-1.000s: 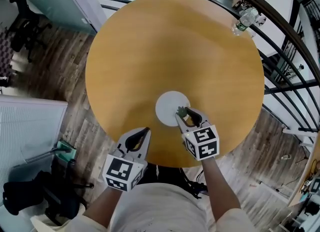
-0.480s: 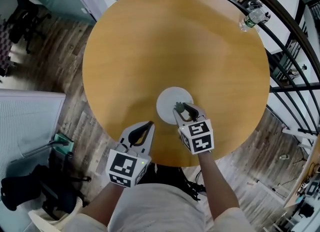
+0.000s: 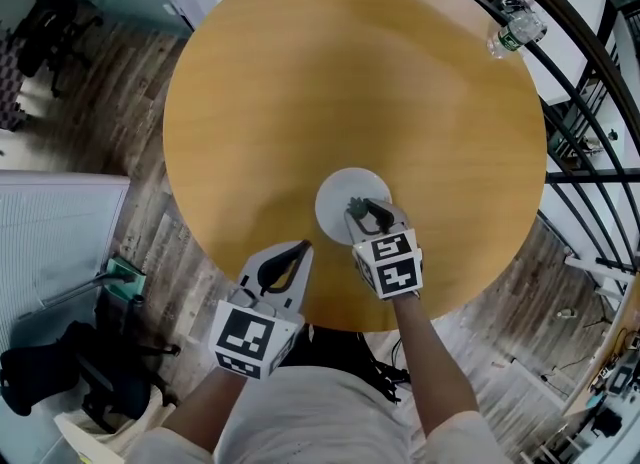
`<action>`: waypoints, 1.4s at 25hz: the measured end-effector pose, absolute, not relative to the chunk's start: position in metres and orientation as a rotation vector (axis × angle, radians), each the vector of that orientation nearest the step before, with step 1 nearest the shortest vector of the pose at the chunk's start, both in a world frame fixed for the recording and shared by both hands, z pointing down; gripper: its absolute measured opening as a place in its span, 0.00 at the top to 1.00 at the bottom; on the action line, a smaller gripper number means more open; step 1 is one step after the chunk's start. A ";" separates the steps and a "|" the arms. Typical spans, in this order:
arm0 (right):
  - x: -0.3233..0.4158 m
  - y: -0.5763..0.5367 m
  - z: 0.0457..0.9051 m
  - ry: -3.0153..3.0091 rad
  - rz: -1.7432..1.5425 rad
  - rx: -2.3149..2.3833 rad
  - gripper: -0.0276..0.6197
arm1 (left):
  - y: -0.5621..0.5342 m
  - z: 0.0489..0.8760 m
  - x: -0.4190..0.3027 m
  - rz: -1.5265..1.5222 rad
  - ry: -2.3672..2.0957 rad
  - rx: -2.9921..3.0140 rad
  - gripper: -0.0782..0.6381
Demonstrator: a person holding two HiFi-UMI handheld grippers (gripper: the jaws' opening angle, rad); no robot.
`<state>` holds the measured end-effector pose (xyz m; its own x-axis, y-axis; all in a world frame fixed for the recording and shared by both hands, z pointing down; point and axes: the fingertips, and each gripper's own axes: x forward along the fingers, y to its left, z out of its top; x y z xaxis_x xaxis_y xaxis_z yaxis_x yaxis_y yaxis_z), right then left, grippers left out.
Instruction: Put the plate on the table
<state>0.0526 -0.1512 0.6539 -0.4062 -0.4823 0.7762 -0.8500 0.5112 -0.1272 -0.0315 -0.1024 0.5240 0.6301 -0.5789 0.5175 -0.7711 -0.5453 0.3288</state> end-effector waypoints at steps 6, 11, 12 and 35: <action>0.049 -0.149 0.662 -2.044 0.704 1.070 0.70 | -0.102 0.527 -0.032 0.475 -1.050 2.311 0.86; 0.047 -0.152 0.666 -2.030 0.686 1.052 0.70 | -0.103 0.530 -0.034 0.483 -1.049 2.304 0.86; 0.047 -0.152 0.667 -2.026 0.689 1.047 0.70 | -0.103 0.530 -0.034 0.484 -1.048 2.303 0.86; 0.043 -0.149 0.666 -2.031 0.694 1.007 0.63 | -0.100 0.527 -0.038 0.468 -1.064 2.268 0.86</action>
<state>0.0427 -0.1491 0.6657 -0.4074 -0.4208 0.8105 -0.8290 0.5428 -0.1349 -0.0375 -0.1000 0.5268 0.6198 -0.5769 0.5321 -0.7821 -0.5106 0.3573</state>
